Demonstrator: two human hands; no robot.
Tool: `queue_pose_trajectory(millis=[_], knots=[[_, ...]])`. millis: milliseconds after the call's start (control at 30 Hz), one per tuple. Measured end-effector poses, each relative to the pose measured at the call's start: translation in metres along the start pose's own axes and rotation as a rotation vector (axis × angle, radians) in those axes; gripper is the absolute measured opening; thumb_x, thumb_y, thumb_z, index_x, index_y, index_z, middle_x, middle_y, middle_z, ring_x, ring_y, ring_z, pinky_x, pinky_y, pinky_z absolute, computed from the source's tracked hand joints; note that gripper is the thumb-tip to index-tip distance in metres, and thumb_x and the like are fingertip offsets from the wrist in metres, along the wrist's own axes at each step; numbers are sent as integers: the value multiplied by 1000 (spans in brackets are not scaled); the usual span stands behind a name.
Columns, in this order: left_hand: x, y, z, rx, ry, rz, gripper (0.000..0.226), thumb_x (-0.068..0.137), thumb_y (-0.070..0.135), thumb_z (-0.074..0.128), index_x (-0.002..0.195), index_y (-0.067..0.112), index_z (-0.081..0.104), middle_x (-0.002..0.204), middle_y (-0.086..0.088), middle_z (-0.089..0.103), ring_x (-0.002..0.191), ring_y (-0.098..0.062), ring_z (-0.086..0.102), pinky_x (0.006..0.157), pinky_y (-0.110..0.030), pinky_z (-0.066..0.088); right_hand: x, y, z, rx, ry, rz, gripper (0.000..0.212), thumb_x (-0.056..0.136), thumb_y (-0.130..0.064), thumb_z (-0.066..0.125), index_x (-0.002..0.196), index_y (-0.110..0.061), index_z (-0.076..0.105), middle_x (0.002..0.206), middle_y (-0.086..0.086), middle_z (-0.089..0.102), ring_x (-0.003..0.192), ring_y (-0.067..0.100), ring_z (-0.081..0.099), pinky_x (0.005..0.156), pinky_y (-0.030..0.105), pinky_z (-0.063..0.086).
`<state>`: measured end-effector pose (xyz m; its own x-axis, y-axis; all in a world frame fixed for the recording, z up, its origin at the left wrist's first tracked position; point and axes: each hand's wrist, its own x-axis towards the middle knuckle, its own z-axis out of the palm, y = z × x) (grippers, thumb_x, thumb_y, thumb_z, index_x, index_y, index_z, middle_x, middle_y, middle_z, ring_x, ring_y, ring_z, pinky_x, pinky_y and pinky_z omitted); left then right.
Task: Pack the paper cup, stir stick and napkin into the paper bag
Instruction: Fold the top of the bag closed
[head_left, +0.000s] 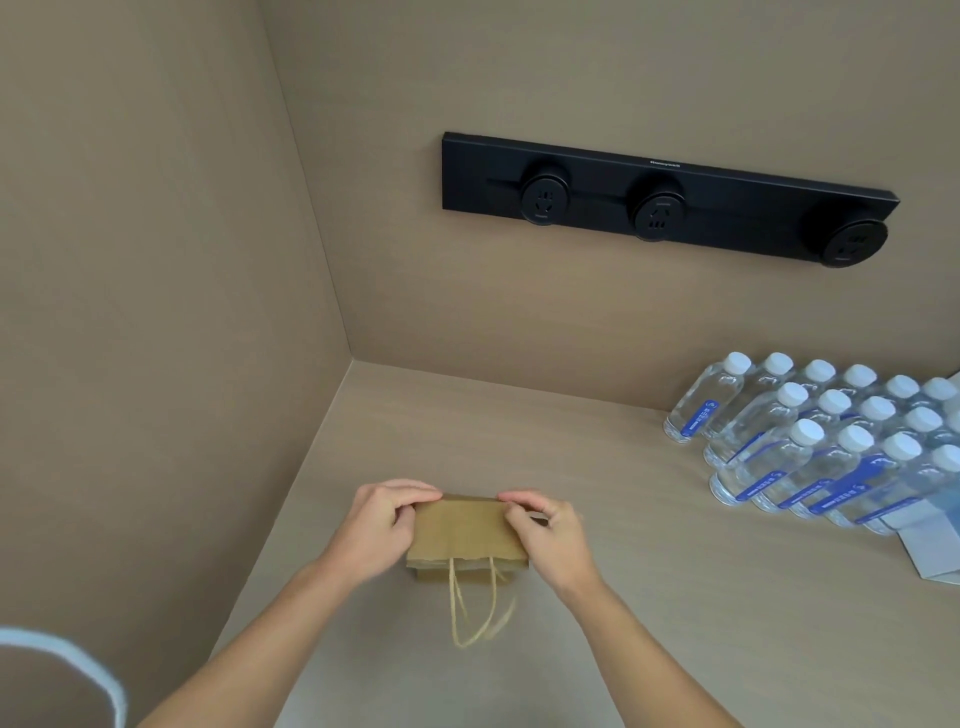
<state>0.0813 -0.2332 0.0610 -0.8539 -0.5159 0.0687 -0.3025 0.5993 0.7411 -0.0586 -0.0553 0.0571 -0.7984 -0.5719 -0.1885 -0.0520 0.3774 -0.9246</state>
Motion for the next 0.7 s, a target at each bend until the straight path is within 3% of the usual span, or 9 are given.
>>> queue_pose_trajectory(millis=[100,200,367,533,700], knots=[[-5,1,7,-26,-4,-18,37,83,12,47,106,16,77,110,11,70,105,-1,62,98,-1,33,-1,3,3,-135,-49,-79,18,83,-29,73,100,-23,78,101,-11,73,96,0,64,84,12,48],[-8,-3,17,-1,18,-5,30,83,29,68,111,22,73,113,16,66,105,1,60,98,-2,33,0,7,6,-229,-50,-155,28,77,-30,80,103,-22,76,100,-9,70,94,4,63,80,10,47],[3,-3,21,8,-14,30,30,77,24,82,106,20,77,103,14,66,100,-7,60,92,2,31,8,6,8,-434,47,-299,21,76,-26,80,96,-20,79,94,-3,76,90,17,57,84,26,45],[15,2,21,6,16,24,17,75,23,83,92,23,81,89,7,74,88,-12,61,82,-2,35,15,1,11,-522,48,-344,16,76,-32,79,90,-24,79,89,-8,77,86,22,56,77,18,35],[23,13,29,-42,-36,44,16,75,15,82,90,20,81,88,6,75,84,-5,65,84,-13,46,15,-10,23,-616,-3,-365,15,75,-34,75,90,-31,78,87,-10,75,89,21,51,81,35,42]])
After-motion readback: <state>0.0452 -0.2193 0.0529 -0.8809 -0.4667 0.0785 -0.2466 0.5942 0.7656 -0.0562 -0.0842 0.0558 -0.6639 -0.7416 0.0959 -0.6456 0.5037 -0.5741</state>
